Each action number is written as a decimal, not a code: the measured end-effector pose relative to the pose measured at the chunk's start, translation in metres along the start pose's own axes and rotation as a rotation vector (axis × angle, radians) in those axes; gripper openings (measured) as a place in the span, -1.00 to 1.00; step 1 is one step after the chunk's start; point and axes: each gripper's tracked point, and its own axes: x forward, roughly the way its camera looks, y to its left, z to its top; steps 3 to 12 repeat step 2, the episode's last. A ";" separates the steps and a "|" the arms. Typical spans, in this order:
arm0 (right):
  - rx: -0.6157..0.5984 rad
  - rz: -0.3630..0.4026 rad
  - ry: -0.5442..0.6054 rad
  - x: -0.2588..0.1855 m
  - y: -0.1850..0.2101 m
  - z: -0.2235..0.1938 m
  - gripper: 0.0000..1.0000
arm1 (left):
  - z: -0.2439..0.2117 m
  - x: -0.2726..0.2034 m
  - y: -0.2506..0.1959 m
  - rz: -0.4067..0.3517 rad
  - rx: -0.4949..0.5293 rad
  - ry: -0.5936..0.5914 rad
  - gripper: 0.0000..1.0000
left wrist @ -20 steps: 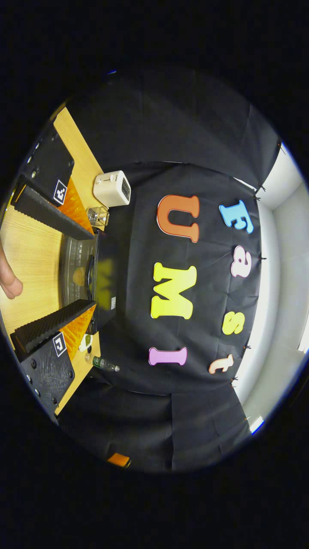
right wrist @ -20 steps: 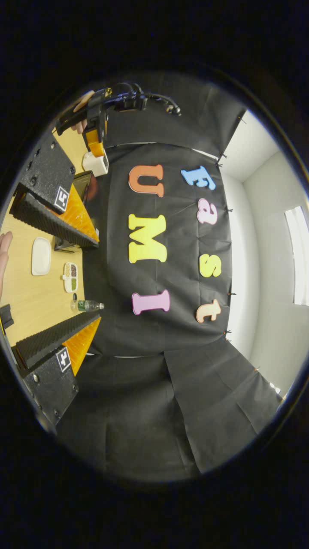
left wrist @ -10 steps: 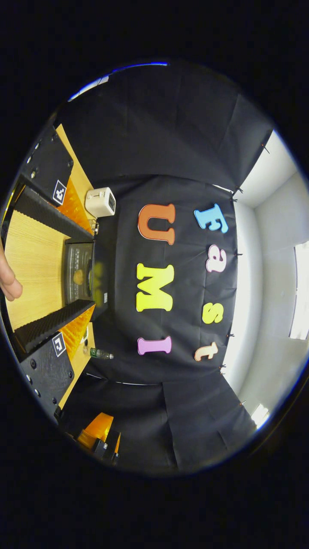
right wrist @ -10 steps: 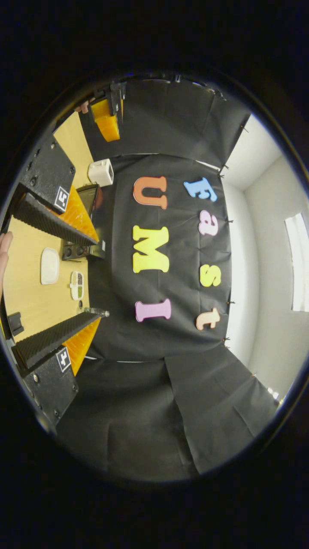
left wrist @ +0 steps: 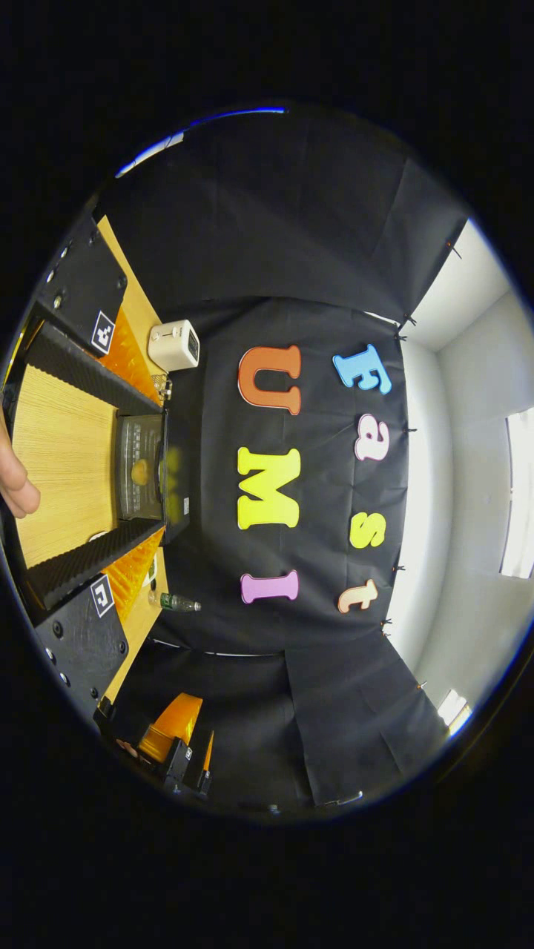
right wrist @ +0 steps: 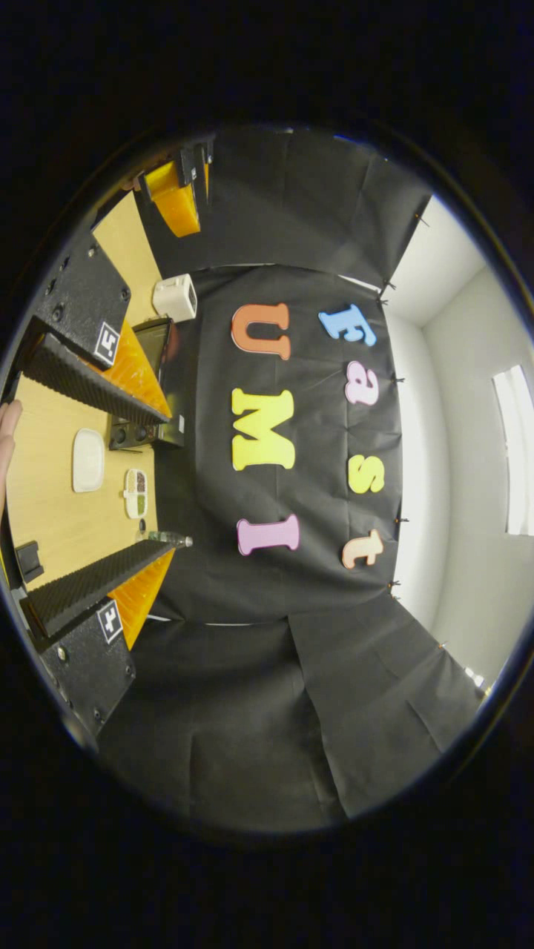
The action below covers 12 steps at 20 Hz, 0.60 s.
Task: Open the electric oven with the left hand, put the food in, and close the electric oven.
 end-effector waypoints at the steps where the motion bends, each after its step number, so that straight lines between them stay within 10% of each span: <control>1: 0.001 -0.003 -0.001 -0.001 -0.001 0.001 0.84 | -0.001 0.000 -0.001 -0.002 0.003 0.004 0.84; 12: 0.001 -0.006 -0.002 -0.003 -0.002 0.002 0.84 | -0.002 -0.001 -0.001 -0.003 0.004 0.006 0.84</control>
